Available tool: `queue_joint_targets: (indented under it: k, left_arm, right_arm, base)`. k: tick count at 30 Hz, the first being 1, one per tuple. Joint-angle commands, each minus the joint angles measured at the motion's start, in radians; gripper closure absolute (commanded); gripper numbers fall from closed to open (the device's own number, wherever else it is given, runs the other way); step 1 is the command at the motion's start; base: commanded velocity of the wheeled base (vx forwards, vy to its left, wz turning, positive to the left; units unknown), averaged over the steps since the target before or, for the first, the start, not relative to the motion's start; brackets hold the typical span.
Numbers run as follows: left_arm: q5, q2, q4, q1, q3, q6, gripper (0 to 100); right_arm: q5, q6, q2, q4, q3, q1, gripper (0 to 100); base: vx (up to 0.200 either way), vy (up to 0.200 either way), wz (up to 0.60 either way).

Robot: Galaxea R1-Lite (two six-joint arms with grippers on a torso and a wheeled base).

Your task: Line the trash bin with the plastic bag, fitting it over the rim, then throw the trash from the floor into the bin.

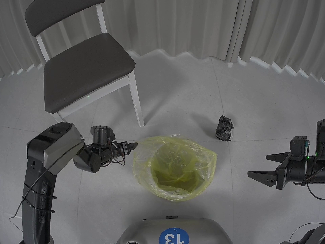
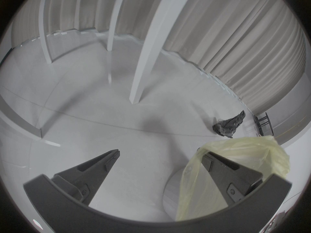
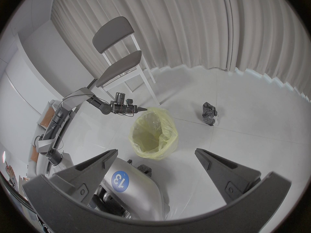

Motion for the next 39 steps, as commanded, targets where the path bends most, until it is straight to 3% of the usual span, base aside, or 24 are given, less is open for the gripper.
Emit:
queue_joint_targets:
  k: [1, 11, 30, 39]
  left_arm:
    - [-0.006, -0.138, -0.123, 0.034, 0.211, -0.002, 0]
    - [0.008, -0.073, -0.101, -0.054, 0.151, 0.001, 0]
    - [0.036, 0.287, 0.316, -0.126, -0.481, 0.061, 0]
    - [0.036, 0.29, 0.316, -0.118, -0.508, 0.044, 0]
  right_arm:
    - [0.0, -0.01, -0.014, -0.001, 0.007, 0.006, 0]
    - [0.002, -0.02, -0.042, 0.005, 0.008, 0.015, 0]
    - [0.0, -0.021, -0.004, 0.005, 0.011, 0.014, 0]
    - [0.0, -0.026, 0.018, -0.001, 0.016, 0.012, 0]
  base:
    - [0.0, 0.0, 0.0]
    - [0.0, 0.0, 0.0]
    - [0.0, 0.0, 0.0]
    - [0.0, 0.0, 0.0]
